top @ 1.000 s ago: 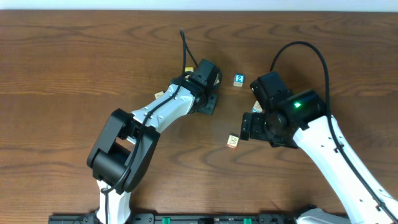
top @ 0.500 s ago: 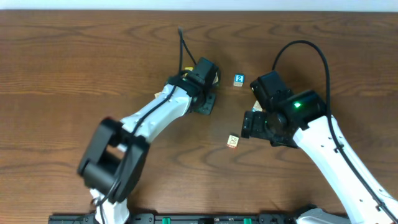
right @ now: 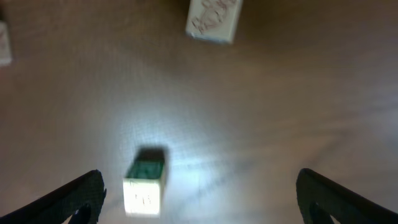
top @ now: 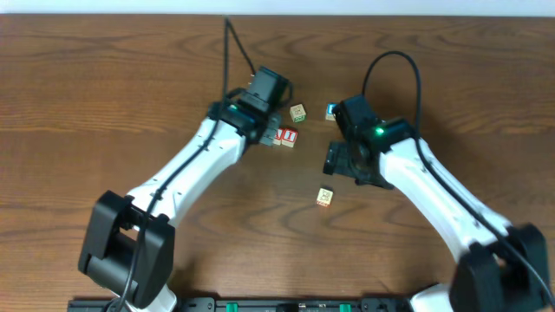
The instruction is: Spell out Ai2
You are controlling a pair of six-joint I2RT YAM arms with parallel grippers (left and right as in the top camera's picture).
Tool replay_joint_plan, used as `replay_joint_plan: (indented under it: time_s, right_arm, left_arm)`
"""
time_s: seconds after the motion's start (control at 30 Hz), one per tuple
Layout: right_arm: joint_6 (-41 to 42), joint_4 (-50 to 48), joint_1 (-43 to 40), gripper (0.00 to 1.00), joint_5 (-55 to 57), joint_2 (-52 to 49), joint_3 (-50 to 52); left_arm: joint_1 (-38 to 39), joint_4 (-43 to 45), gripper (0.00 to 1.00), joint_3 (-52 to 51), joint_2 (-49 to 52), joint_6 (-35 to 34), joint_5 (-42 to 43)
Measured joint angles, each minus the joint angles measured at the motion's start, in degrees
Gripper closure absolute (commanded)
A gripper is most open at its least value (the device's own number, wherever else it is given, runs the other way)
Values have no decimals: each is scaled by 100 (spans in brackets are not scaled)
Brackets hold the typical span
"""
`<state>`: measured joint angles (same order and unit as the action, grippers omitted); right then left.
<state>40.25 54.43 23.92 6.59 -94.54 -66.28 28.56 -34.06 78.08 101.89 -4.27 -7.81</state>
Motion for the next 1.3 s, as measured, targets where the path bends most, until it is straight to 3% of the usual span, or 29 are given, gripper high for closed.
replay_joint_plan:
  time_s: [0.2, 0.53, 0.73, 0.93, 1.3]
  right_arm:
    - [-63, -623, -61, 3, -87, -608, -2]
    - [-103, -1403, -92, 6, -133, -713, -15]
    - [-142, -1766, -157, 32, -295, -1027, -35]
    - [-138, -1980, -168, 47, -363, -1368, -35]
    - [-140, -2083, -168, 46, -374, -1405, -562]
  left_arm:
    - [-643, 173, 75, 0, 140, 0, 321]
    - [-599, 603, 76, 0, 811, -17, 748]
    - [-599, 787, 76, 0, 839, -17, 841]
    - [-599, 933, 76, 0, 973, -22, 892]
    - [-599, 1049, 76, 0, 1204, -42, 1047]
